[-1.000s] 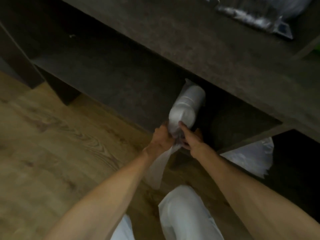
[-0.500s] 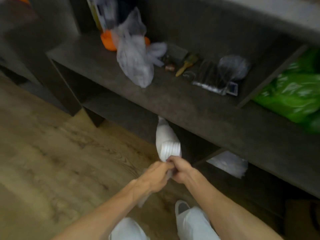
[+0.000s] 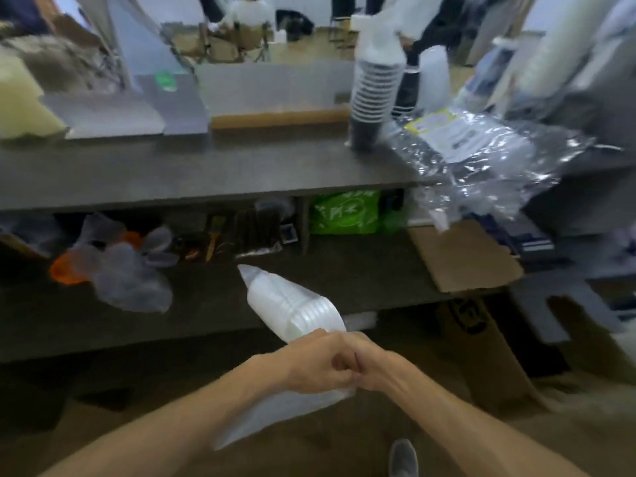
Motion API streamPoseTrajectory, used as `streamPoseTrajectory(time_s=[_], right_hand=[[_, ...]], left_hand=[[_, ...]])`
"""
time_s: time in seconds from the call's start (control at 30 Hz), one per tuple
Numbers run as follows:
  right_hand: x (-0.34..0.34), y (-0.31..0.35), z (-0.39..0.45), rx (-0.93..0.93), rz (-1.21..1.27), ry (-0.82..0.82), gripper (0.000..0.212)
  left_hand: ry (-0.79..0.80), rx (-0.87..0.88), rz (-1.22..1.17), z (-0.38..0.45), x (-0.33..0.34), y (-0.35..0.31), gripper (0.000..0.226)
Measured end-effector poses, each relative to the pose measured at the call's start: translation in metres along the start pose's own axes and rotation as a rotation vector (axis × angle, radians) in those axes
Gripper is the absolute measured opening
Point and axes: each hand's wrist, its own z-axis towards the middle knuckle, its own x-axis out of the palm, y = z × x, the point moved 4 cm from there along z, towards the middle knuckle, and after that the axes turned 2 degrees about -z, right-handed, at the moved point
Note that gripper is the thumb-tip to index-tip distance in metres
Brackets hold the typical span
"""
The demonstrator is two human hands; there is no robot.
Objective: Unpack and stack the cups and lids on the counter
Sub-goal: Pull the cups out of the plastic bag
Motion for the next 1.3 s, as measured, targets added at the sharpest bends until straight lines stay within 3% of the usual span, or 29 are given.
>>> streamPoseTrajectory(time_s=[0.13,0.23,0.37,0.47,0.6,0.67,0.93,1.07,1.3], right_hand=[[-0.079,0.021,-0.047,-0.055,0.132,-0.192,0.023],[-0.149,0.035,-0.090,-0.135,0.205,-0.292,0.024],[-0.249,0.036,-0.141,-0.224,0.322,-0.482,0.017],[-0.323,0.037,-0.171,-0.265,0.357,-0.561,0.013],[-0.426,0.050,-0.196,-0.294,0.341,-0.571,0.033],[-0.466,0.059,-0.207,-0.319,0.339,-0.572,0.033],[-0.573,0.091,-0.210,-0.442,0.490,-0.598,0.029],[-0.615,0.099,-0.191,-0.409,0.482,-0.711,0.021],[-0.672,0.147,-0.121,-0.344,0.463,-0.849,0.040]], left_hand=[[-0.175,0.166,0.114,0.056,-0.025,-0.071,0.014],[-0.367,0.314,0.353,0.108,-0.038,-0.120,0.019],[-0.453,0.513,0.636,0.187,-0.037,-0.192,0.055],[-0.561,0.576,0.725,0.247,-0.033,-0.248,0.063],[-0.720,0.530,0.726,0.315,-0.028,-0.310,0.070],[-0.771,0.511,0.728,0.342,-0.030,-0.335,0.075],[-0.758,0.477,0.725,0.441,-0.056,-0.404,0.076],[-0.640,0.491,0.620,0.497,-0.057,-0.418,0.072],[-0.560,0.388,0.483,0.585,-0.087,-0.411,0.071]])
